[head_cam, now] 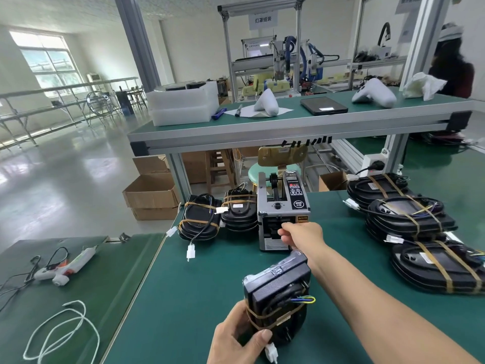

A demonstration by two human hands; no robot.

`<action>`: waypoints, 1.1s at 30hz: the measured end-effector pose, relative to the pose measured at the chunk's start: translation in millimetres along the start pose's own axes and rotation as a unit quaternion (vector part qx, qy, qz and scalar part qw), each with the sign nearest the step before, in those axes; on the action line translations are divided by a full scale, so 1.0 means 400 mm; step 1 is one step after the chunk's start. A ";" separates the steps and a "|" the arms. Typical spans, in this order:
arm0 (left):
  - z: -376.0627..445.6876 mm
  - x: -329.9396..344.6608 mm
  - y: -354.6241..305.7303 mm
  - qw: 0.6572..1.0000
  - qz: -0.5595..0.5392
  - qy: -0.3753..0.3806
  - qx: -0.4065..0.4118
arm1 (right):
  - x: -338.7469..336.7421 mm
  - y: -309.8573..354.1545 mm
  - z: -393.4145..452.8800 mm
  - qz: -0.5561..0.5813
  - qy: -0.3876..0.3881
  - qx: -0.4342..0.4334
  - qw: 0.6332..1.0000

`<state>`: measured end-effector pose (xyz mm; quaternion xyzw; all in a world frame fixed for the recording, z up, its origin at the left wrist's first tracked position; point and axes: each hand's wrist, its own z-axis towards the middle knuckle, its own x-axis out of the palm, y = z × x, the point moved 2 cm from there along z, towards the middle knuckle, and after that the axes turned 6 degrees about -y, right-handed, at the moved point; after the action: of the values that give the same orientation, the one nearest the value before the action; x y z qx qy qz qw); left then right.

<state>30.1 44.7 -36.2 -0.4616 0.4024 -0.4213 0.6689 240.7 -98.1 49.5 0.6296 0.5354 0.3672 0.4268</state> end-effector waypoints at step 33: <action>-0.001 -0.009 0.019 1.000 0.014 -0.010 -0.012 | 0.076 -0.058 0.090 0.087 -0.078 0.086 0.989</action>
<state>30.1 49.8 -42.9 -0.4682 0.4069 -0.4023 0.6733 270.1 -71.6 15.1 0.7347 0.4734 0.3050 0.3782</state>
